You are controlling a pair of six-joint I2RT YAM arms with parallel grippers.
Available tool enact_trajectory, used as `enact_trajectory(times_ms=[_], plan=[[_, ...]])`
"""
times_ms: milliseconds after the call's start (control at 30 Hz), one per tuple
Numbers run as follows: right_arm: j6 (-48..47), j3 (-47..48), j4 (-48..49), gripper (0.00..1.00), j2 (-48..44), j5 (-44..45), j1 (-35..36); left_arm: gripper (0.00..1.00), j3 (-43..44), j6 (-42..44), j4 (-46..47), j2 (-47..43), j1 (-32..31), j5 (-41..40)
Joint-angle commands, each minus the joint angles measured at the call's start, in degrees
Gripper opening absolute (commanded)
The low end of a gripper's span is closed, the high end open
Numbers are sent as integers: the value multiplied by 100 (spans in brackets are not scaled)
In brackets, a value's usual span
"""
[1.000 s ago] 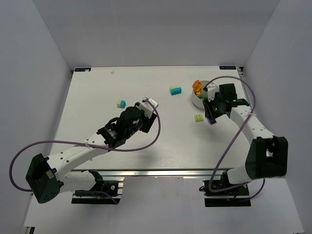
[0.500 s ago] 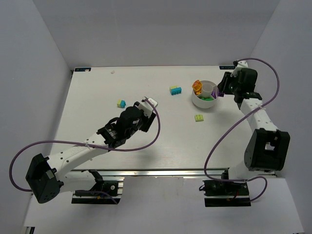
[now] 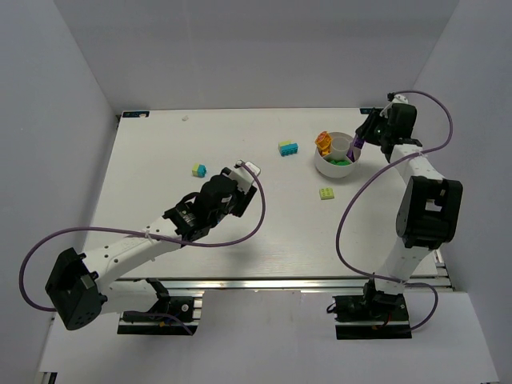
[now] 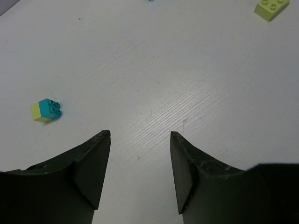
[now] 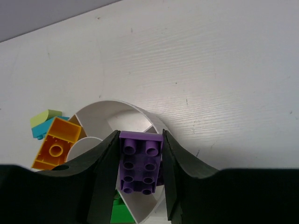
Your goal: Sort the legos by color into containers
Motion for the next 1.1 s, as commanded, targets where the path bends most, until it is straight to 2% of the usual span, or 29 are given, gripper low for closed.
enact_trajectory(times_ms=[0, 267, 300, 333, 400, 433, 500, 633, 833, 933, 1000, 1033, 1067], plan=[[90, 269, 226, 0, 174, -37, -35, 64, -67, 50, 79, -5, 19, -132], [-42, 418, 85, 0, 526, -379, -61, 64, -59, 59, 79, 57, 19, -123], [-59, 401, 94, 3, 535, -388, -61, 64, -59, 50, 79, 66, 19, -123], [-77, 409, 94, 17, 552, -388, -61, 64, -59, 59, 71, 48, 19, -123], [-129, 409, 59, 30, 535, -397, -70, 64, -67, 59, 79, 48, 19, -123], [-130, 409, 42, 40, 535, -406, -79, 64, -67, 50, 71, 48, 19, -123], [-147, 418, -20, 49, 509, -415, -96, 64, -59, 50, 79, 57, 19, -97], [-156, 453, -99, 59, 430, -476, -131, 65, -59, 32, 71, 57, 19, -97], [-208, 471, -152, 62, 175, -468, -219, 65, -67, 24, 71, 57, 19, -105], [-384, 235, -152, 61, -281, -388, -272, 65, -67, 15, 79, 39, 19, -132], [-831, -90, 23, 61, -893, -484, -281, 64, -76, 6, 79, 22, 19, -132], [-1111, -326, 337, 60, -1193, -955, -290, 63, -68, -29, 79, 22, 19, -106], [-1784, -886, 514, 60, -1449, -1368, -298, 61, -67, -55, 79, 13, 19, -88]])
